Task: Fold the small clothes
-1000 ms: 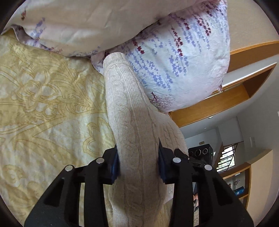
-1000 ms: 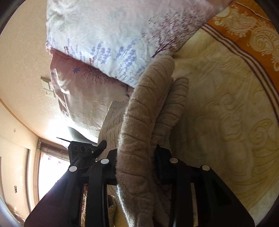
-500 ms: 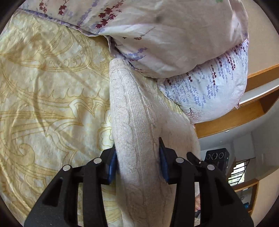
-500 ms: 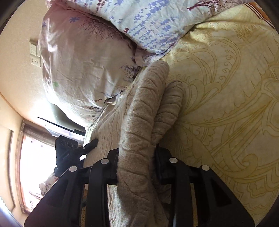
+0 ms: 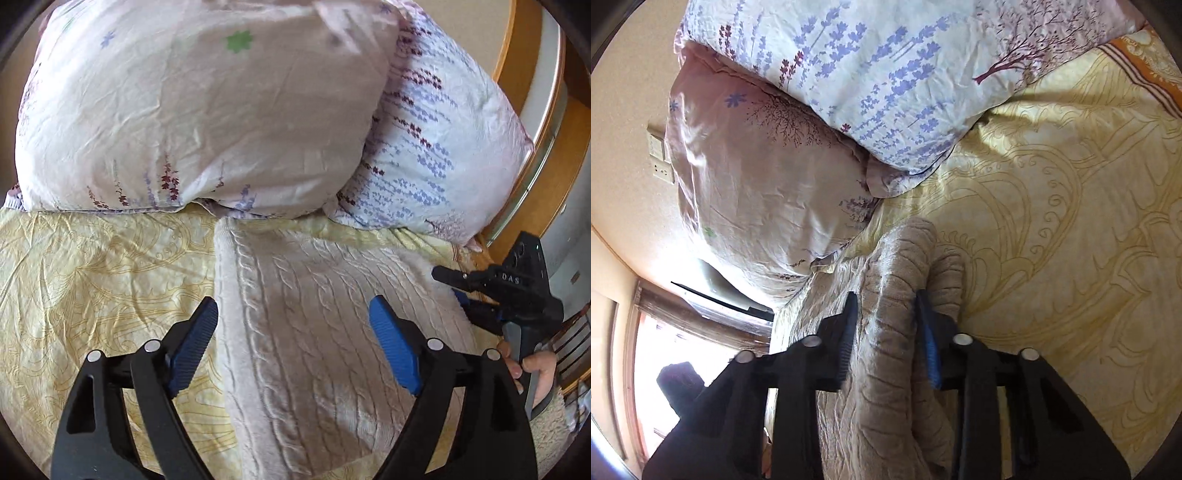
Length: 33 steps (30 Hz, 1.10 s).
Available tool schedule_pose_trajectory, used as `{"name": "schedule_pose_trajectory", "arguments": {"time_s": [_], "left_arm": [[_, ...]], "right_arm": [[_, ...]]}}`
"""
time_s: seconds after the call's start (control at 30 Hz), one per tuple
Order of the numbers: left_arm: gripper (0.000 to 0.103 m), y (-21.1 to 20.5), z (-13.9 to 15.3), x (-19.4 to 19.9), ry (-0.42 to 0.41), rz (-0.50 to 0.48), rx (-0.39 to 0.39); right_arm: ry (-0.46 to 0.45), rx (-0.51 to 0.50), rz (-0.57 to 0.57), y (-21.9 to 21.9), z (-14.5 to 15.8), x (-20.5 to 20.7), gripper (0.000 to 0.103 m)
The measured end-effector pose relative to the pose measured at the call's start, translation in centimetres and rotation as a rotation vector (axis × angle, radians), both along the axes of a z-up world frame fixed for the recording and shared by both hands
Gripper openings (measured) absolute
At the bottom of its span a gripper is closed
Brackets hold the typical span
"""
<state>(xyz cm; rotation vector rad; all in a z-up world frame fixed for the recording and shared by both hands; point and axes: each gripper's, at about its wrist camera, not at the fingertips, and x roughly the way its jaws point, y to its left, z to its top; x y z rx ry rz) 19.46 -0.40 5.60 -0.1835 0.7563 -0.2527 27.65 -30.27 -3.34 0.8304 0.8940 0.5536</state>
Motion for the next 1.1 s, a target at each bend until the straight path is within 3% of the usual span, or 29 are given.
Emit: {"name": "schedule_pose_trajectory", "arguments": {"time_s": [0.17, 0.3, 0.43, 0.53, 0.67, 0.77, 0.93, 1.1], "left_arm": [[0.083, -2.2, -1.6, 0.3, 0.028, -0.033, 0.092], [0.079, -2.9, -1.9, 0.3, 0.023, -0.062, 0.137], [0.071, -3.3, -2.5, 0.9, 0.043, -0.071, 0.175], [0.071, -3.7, -2.8, 0.9, 0.034, -0.079, 0.207], [0.07, -2.7, -1.1, -1.3, -0.009, -0.134, 0.111], [0.066, -2.1, 0.0, -3.7, -0.069, -0.17, 0.104], [0.044, -3.1, -0.8, -5.0, -0.024, -0.199, 0.106], [0.043, -4.2, -2.0, -5.6, -0.019, -0.17, 0.148]], "right_arm": [[-0.041, -0.12, -0.029, 0.6, 0.9, 0.1, 0.009], [-0.023, -0.254, -0.057, 1.3, 1.2, 1.1, 0.008], [0.03, -0.309, -0.059, 2.0, 0.2, 2.4, 0.008], [0.047, -0.27, -0.045, 1.5, -0.1, 2.2, 0.009], [0.018, -0.187, -0.024, -0.2, 1.2, -1.3, 0.023], [-0.037, -0.176, -0.01, -0.8, 2.3, -4.5, 0.023], [-0.044, -0.167, 0.023, -0.5, 2.0, -7.6, 0.023], [-0.027, -0.152, 0.023, -0.2, 1.4, -8.4, 0.023]]}}
